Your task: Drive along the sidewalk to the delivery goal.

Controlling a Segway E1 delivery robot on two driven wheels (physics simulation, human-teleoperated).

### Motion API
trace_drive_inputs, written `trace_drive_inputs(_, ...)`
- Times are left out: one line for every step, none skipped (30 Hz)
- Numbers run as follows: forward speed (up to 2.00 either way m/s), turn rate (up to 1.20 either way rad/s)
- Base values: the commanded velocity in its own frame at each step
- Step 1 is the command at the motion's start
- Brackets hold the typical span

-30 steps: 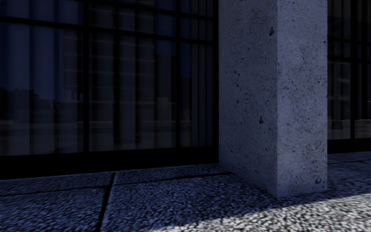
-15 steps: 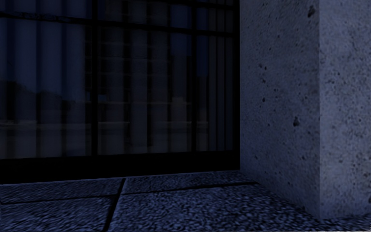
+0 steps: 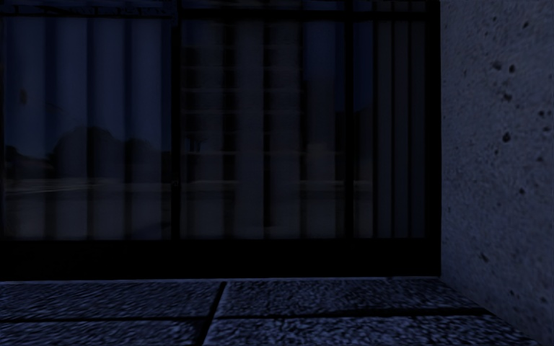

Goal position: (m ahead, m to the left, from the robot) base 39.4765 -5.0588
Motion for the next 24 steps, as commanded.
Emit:
trace_drive_inputs(0.9,0.54)
trace_drive_inputs(0.9,0.54)
trace_drive_inputs(0.89,0.54)
trace_drive_inputs(0.88,0.54)
trace_drive_inputs(0.88,0.54)
trace_drive_inputs(0.88,0.55)
trace_drive_inputs(0.87,0.56)
trace_drive_inputs(0.87,0.57)
trace_drive_inputs(0.87,0.57)
trace_drive_inputs(0.87,0.57)
trace_drive_inputs(0.87,0.57)
trace_drive_inputs(0.87,0.57)
trace_drive_inputs(0.87,0.57)
trace_drive_inputs(0.87,0.57)
trace_drive_inputs(0.87,0.57)
trace_drive_inputs(0.87,0.57)
trace_drive_inputs(0.87,0.57)
trace_drive_inputs(0.87,0.57)
trace_drive_inputs(0.87,0.6)
trace_drive_inputs(0.87,0.63)
trace_drive_inputs(0.87,0.63)
trace_drive_inputs(0.87,0.63)
trace_drive_inputs(0.85,0.64)
trace_drive_inputs(0.84,0.64)
